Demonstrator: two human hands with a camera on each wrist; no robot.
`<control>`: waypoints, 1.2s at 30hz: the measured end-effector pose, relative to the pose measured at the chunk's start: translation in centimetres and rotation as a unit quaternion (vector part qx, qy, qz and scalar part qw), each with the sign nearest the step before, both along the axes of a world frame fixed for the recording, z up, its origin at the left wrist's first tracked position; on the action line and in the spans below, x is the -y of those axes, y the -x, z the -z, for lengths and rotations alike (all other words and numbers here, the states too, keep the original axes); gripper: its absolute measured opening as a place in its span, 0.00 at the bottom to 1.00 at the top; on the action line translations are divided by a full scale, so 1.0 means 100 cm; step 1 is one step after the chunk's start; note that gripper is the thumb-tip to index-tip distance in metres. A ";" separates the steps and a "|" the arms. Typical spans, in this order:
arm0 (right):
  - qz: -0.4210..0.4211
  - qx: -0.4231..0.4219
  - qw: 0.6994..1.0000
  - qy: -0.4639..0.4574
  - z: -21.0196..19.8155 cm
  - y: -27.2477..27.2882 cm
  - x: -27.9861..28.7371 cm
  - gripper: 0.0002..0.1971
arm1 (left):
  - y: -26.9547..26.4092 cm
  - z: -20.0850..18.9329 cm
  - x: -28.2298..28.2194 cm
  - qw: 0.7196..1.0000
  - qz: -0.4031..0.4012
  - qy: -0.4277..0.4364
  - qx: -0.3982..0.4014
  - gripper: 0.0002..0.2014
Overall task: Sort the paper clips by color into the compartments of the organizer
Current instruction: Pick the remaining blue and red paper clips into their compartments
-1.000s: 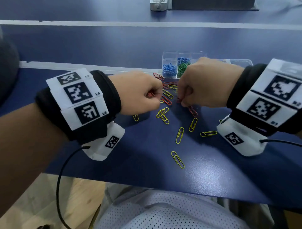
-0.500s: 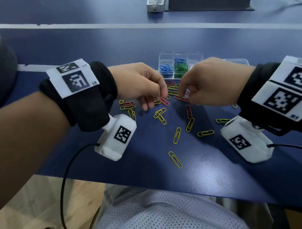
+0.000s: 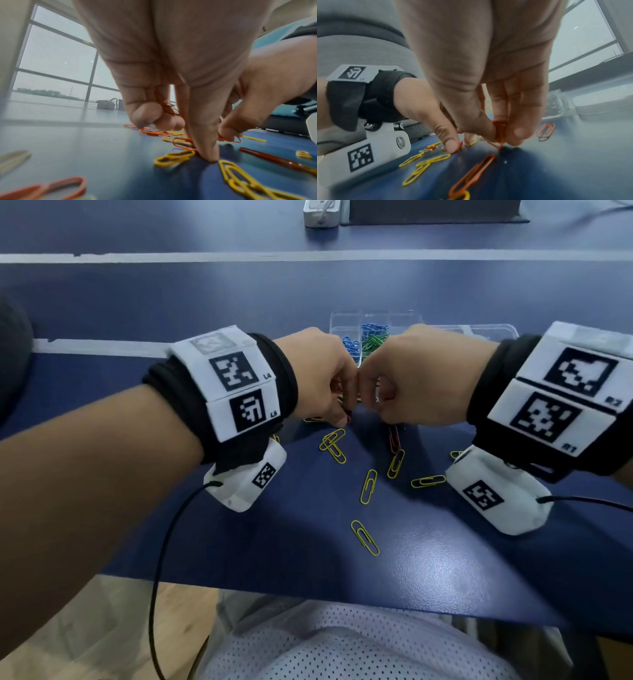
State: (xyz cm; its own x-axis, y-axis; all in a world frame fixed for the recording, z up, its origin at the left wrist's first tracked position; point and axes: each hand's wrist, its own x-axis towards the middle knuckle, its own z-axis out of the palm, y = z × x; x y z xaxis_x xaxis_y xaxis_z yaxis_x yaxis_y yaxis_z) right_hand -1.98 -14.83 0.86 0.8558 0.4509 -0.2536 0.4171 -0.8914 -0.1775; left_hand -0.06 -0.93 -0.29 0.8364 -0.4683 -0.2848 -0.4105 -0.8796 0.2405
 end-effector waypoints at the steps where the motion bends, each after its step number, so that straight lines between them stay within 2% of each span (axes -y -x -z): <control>1: -0.001 0.002 1.000 0.002 -0.002 0.001 0.002 0.07 | -0.001 0.000 0.001 1.000 0.006 -0.004 0.005 0.08; 5: 0.003 -0.007 1.000 -0.010 -0.007 0.008 0.009 0.11 | -0.002 0.002 -0.001 1.000 0.026 -0.009 0.015 0.05; 10: 0.013 -0.017 1.000 -0.013 0.001 0.016 0.010 0.12 | -0.005 -0.002 -0.003 0.999 0.002 0.044 0.010 0.02; 16: 0.035 -0.010 0.999 0.010 0.002 0.020 0.003 0.03 | -0.021 -0.007 -0.014 0.981 -0.110 0.133 -0.086 0.12; 20: 0.016 0.002 0.999 0.029 0.003 0.018 0.000 0.10 | -0.028 -0.009 -0.018 0.964 -0.179 0.159 -0.116 0.17; 24: 0.027 -0.016 0.999 0.015 0.000 0.012 0.000 0.11 | -0.028 -0.005 -0.017 0.969 -0.186 0.123 -0.107 0.17; 27: 0.045 -0.001 0.999 -0.011 -0.005 0.004 -0.001 0.12 | -0.028 -0.002 -0.015 0.971 -0.188 0.106 -0.101 0.11; 31: 0.044 0.041 0.997 -0.046 -0.006 -0.010 -0.007 0.12 | -0.027 0.001 -0.016 0.986 -0.136 0.073 -0.056 0.07; 34: 0.046 0.072 0.996 -0.015 -0.001 -0.022 -0.015 0.12 | -0.024 0.000 -0.017 0.992 -0.109 0.056 0.006 0.03; 36: 0.043 0.076 0.996 0.022 0.003 -0.027 -0.021 0.11 | -0.021 0.000 -0.017 0.994 -0.093 0.049 0.033 0.04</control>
State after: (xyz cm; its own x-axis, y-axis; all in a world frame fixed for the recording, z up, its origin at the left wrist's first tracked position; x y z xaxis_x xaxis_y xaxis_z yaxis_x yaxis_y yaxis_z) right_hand 0.75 -12.78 0.54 0.9204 0.3663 -0.1364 0.3587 -0.9302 -0.0775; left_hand 2.07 0.76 -0.31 0.9266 -0.3263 -0.1868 -0.2604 -0.9154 0.3071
